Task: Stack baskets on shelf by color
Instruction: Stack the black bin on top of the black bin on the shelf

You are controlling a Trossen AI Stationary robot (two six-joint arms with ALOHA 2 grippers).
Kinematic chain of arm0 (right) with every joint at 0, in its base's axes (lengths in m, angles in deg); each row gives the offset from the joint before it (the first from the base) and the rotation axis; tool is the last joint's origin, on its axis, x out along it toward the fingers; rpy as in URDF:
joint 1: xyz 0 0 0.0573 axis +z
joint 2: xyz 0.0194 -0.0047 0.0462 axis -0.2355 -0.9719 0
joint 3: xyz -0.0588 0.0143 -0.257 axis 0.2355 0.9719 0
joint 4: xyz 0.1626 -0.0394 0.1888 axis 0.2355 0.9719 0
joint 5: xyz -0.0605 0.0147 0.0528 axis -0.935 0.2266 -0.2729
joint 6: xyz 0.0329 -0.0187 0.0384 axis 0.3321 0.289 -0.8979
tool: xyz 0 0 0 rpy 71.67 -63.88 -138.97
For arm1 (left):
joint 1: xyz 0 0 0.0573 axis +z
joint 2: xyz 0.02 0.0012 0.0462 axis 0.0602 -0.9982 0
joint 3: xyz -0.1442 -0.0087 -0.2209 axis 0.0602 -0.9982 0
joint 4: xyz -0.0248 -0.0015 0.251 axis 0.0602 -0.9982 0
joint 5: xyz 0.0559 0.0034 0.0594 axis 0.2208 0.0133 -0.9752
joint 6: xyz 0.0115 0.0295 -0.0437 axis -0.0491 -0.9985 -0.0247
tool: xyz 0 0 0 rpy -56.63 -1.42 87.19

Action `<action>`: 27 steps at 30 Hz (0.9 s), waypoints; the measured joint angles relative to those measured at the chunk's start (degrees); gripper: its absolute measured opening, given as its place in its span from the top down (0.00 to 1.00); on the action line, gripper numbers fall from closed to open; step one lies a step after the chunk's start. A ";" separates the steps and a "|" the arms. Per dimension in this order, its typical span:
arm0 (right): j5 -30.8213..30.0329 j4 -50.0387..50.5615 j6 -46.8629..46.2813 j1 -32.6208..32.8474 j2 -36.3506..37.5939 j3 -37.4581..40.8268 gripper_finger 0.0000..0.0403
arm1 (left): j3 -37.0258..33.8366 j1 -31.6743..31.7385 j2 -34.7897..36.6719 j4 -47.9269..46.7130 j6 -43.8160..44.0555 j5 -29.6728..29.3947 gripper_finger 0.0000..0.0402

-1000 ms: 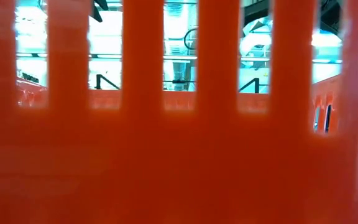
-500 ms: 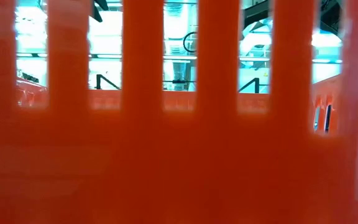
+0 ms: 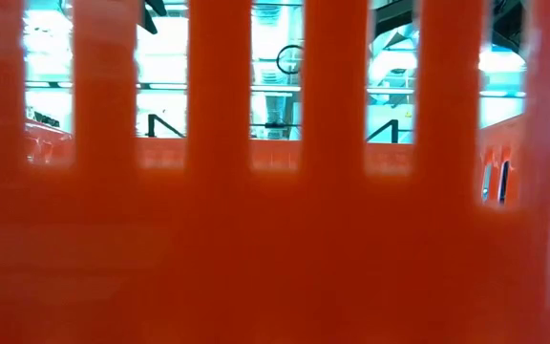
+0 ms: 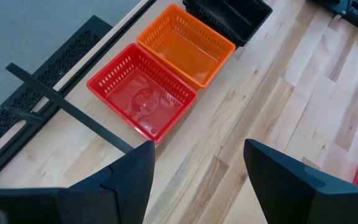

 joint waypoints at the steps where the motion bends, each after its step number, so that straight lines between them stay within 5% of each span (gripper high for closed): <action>1: -0.70 0.00 -0.01 0.19 0.00 -0.43 0.80 | 0.00 0.00 0.00 0.02 0.00 -0.02 0.42; 7: -1.80 -0.26 -3.79 2.03 0.00 -4.86 0.81 | 0.00 0.00 0.00 0.02 0.02 -0.02 0.42; 15: -1.76 8.85 -10.60 9.63 0.02 -10.98 0.98 | 0.00 0.00 0.00 -0.52 -0.42 -0.02 0.42; 27: -7.68 10.98 -23.42 28.14 0.04 -6.14 1.00 | 0.02 0.00 0.02 -5.65 -2.87 -0.50 0.42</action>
